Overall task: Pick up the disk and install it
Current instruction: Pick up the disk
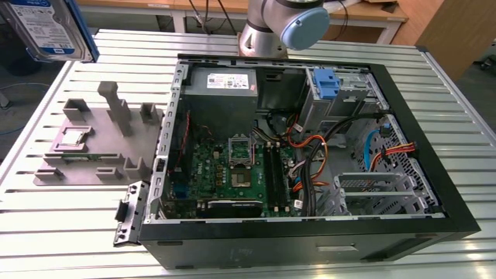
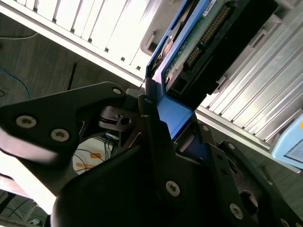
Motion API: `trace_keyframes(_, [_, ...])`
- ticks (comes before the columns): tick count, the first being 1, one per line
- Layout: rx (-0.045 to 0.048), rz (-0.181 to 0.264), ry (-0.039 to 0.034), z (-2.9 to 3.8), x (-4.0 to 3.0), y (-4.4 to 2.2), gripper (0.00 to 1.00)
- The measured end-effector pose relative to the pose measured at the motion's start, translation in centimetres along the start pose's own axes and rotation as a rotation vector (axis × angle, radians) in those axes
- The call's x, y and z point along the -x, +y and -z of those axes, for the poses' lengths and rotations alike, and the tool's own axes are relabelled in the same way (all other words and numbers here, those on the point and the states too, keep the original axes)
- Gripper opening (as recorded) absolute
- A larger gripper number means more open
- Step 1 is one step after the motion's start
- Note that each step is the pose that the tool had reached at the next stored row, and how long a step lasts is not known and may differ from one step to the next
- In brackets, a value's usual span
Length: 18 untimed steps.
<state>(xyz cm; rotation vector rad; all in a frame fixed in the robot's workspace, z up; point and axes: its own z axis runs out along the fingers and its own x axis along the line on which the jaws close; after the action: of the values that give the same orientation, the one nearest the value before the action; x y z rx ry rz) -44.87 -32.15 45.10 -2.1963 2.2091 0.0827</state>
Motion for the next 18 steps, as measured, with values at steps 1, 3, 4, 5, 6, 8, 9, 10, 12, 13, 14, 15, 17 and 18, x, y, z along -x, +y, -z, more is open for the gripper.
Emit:
trace_keyframes(1, [0.0000,0.000,0.0000,0.05,0.00,0.00,0.37])
trace_keyframes(3, [-0.0001,0.000,0.0000,0.11,0.00,0.00,0.37])
trace_keyframes(4, [0.0000,0.000,0.0000,0.15,0.01,0.00,0.37])
trace_keyframes(5, [0.0000,0.000,0.0000,0.18,0.01,0.00,0.37])
trace_keyframes(6, [-0.0001,0.000,0.0000,0.19,0.01,0.00,0.37])
trace_keyframes(8, [0.0000,0.000,0.0000,0.21,0.01,0.00,0.37])
trace_keyframes(9, [-0.0001,0.000,0.0000,0.21,0.01,0.00,0.37])
trace_keyframes(10, [0.0000,0.000,0.0000,0.21,0.01,0.00,0.37])
trace_keyframes(12, [0.0000,0.000,0.0000,0.21,0.01,0.00,0.37])
trace_keyframes(13, [0.0000,0.000,0.0000,0.21,0.01,0.00,0.37])
trace_keyframes(14, [0.0000,0.000,0.0000,0.21,0.01,0.00,0.37])
trace_keyframes(15, [0.0000,0.000,0.0000,0.21,0.01,0.00,0.37])
trace_keyframes(17, [0.0001,0.000,0.0000,0.23,0.01,0.00,0.37])
trace_keyframes(18, [0.0001,0.000,0.0000,0.25,0.01,0.01,0.37])
